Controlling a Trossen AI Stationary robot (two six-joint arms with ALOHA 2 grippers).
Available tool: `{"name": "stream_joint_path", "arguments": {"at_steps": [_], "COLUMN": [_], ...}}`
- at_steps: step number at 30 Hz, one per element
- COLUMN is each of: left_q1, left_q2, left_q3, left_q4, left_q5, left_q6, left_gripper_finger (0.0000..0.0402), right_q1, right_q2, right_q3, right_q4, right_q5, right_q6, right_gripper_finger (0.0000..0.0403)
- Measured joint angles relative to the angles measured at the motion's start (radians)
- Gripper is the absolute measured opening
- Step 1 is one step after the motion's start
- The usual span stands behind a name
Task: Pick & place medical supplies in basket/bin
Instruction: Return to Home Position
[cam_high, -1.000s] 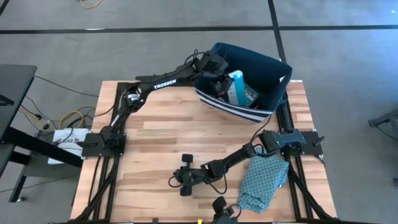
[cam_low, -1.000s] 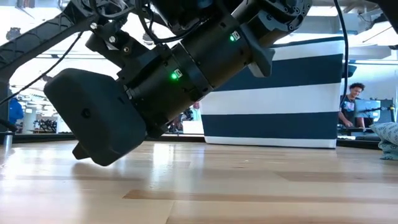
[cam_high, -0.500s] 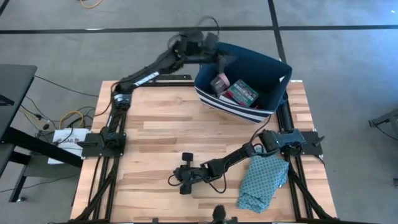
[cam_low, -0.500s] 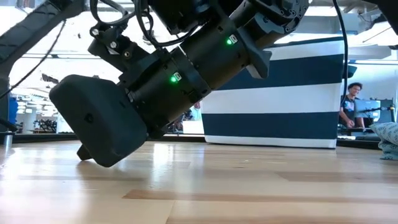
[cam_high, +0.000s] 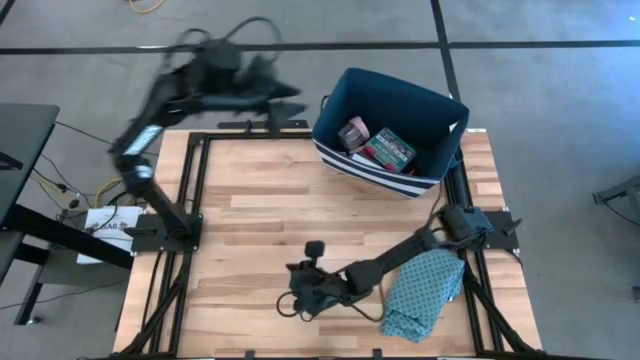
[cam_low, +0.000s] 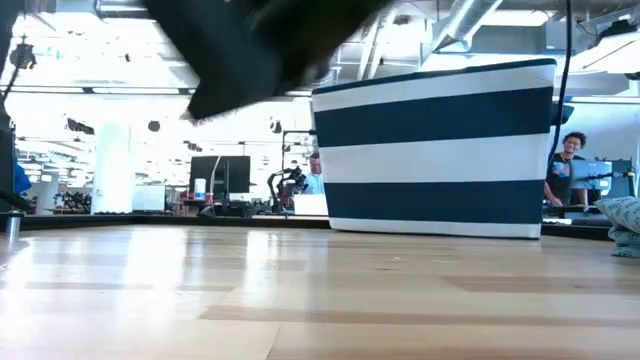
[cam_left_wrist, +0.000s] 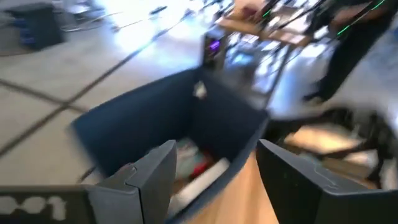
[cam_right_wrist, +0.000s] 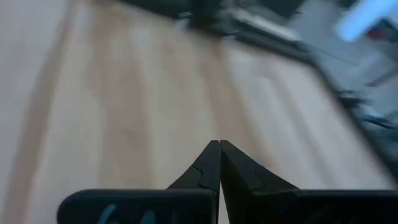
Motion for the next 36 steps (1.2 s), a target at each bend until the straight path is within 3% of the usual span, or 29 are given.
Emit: {"name": "stream_joint_path", "arguments": {"at_steps": [6, 9, 13, 17, 20, 23, 28, 31, 34, 36], "left_q1": [-0.101, -0.153, -0.226, -0.277, -0.281, -0.281, -0.281, -0.281, -0.281, -0.28], "left_q2": [-0.214, -0.318, -0.48, -0.693, -0.903, -1.133, -1.46, -1.596, -1.686, -1.68], "left_q3": [0.0, -0.014, -0.083, -0.286, -0.555, -0.888, -1.406, -1.671, -1.879, -1.964], "left_q4": [-0.334, -0.441, -0.532, -0.536, -0.407, -0.173, 0.259, 0.45, 0.638, 0.748], "left_q5": [-0.283, -0.364, -0.333, -0.259, -0.293, -0.31, -0.146, -0.061, -0.052, -0.071], "left_q6": [0.082, 0.064, 0.061, 0.005, -0.046, -0.047, 0.051, 0.08, 0.088, 0.094], "left_gripper_finger": [0.021, 0.021, 0.021, 0.021, 0.021, 0.021, 0.021, 0.021, 0.021, 0.021], "right_q1": [0.05, 0.097, 0.199, 0.33, 0.44, 0.553, 0.684, 0.715, 0.71, 0.694], "right_q2": [-0.236, -0.377, -0.548, -0.695, -0.803, -0.9, -1.055, -1.131, -1.192, -1.226], "right_q3": [0.0, 0.0, -0.002, -0.09, -0.234, -0.413, -0.631, -0.722, -0.799, -0.832], "right_q4": [-0.439, -0.635, -0.863, -1.046, -1.107, -1.094, -1.064, -1.054, -1.034, -1.012], "right_q5": [0.217, 0.259, 0.256, 0.305, 0.401, 0.504, 0.67, 0.725, 0.743, 0.749], "right_q6": [0.173, 0.303, 0.357, 0.497, 0.696, 0.841, 1.055, 1.127, 1.164, 1.168], "right_gripper_finger": [0.0, 0.0, 0.0, 0.0, 0.0, 0.0, 0.0, 0.0, 0.0, 0.0]}}
